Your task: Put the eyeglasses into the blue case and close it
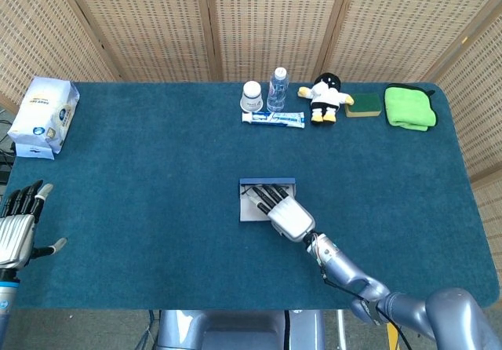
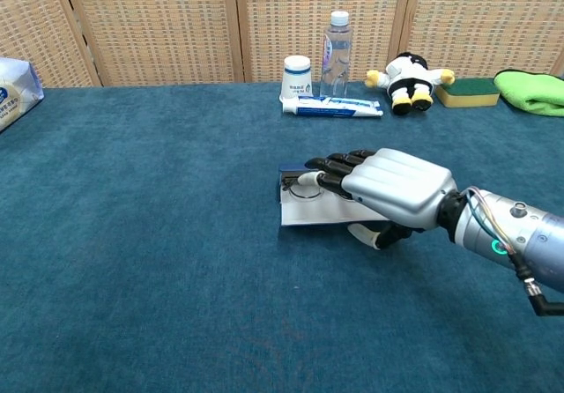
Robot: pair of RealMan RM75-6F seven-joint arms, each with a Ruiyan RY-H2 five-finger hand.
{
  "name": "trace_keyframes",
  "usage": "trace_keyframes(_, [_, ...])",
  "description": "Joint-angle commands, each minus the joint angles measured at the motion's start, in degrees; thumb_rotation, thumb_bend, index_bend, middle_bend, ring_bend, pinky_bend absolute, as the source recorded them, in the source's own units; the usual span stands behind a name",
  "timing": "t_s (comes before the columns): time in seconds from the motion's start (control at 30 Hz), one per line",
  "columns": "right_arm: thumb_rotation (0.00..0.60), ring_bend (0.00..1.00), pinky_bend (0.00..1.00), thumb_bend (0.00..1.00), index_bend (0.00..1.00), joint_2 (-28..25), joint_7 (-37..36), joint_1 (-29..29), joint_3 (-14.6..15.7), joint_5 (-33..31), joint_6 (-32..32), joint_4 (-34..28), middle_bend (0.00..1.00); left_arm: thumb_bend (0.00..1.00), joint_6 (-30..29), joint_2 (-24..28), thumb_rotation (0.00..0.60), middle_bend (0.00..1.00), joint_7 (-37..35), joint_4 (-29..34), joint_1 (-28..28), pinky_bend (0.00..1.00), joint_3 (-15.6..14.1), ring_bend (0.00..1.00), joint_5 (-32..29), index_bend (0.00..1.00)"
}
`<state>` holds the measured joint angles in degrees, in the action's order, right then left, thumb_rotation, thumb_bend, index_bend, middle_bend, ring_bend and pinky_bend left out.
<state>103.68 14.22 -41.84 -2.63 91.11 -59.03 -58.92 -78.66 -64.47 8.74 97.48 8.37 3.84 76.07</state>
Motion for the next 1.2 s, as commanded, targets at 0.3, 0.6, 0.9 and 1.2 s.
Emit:
trace_keyframes(0.3, [0.600, 0.00, 0.11, 0.57, 0.00, 0.16, 0.79, -1.34, -1.45, -2.31, 2.96, 0.32, 0.00, 0.00, 0.14, 0.06, 0.600, 0.00, -0.06, -0.01, 0.04, 0.00, -0.01, 0.00, -0.05, 0.00])
trace_keyframes(0.6, [0.600, 0.00, 0.11, 0.44, 0.31, 1.26, 0.11, -1.35, -1.85, -2.49, 1.84, 1.74, 0.00, 0.00, 0.03, 0.14, 0.600, 0.00, -0.18, 0.05, -0.02, 0.00, -0.03, 0.00, 0.07, 0.00])
trace_keyframes(0.9, [0.600, 0.00, 0.11, 0.52, 0.52, 2.28, -1.33, -1.49, -1.17, -1.49, 0.79, 4.06, 0.00, 0.00, 0.06, 0.09, 0.600, 0.00, -0.22, -0.03, 0.00, 0.00, 0.03, 0.00, -0.03, 0.00])
trace_keyframes(1.2, [0.600, 0.00, 0.11, 0.62, 0.61, 3.09, -2.59, -1.66, -0.47, 0.02, -0.96, 5.72, 0.00, 0.00, 0.15, -0.01, 0.600, 0.00, -0.06, -0.04, 0.03, 0.00, 0.01, 0.00, -0.11, 0.00])
